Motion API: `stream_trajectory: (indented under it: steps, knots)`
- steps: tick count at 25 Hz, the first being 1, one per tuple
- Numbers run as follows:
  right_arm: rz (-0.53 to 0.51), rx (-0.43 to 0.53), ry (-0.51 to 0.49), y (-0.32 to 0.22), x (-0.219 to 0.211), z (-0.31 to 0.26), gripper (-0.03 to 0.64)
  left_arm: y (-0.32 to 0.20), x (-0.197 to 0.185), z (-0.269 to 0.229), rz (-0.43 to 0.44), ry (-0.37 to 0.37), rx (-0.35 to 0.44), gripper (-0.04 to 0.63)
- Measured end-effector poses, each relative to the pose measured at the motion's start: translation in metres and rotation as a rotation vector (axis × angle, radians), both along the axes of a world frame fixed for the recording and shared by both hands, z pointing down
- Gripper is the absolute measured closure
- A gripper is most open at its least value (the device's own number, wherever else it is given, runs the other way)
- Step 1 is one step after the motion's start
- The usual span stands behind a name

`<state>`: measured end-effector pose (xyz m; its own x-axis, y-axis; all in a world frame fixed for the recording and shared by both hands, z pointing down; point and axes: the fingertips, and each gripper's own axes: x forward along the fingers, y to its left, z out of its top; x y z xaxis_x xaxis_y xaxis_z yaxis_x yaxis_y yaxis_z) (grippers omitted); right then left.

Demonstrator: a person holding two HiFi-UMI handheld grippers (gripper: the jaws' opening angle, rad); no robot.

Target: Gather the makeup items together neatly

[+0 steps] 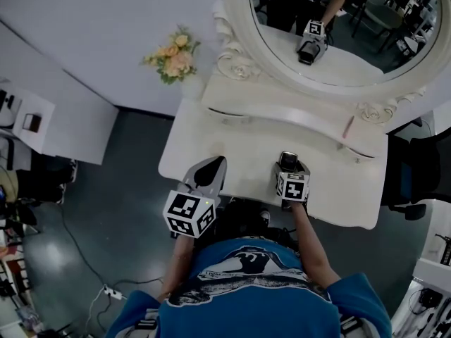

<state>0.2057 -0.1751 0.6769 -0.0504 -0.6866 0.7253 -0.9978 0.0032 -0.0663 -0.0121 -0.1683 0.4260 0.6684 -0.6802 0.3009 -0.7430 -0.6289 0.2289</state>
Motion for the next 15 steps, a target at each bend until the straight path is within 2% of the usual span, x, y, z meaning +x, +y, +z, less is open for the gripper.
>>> stream_trajectory:
  steps: [6, 9, 15]
  knots:
    - [-0.027, 0.004, -0.011, 0.001, -0.002, 0.000, 0.264, 0.001, -0.001, 0.001, -0.008, 0.000, -0.002, 0.581]
    - [-0.057, -0.013, -0.028, 0.003, -0.006, -0.002, 0.216, 0.000, -0.004, 0.002, -0.011, 0.000, -0.002, 0.581]
    - [-0.066, 0.060, -0.039, 0.002, -0.010, -0.033, 0.218, -0.005, -0.015, 0.007, -0.031, -0.003, -0.015, 0.581]
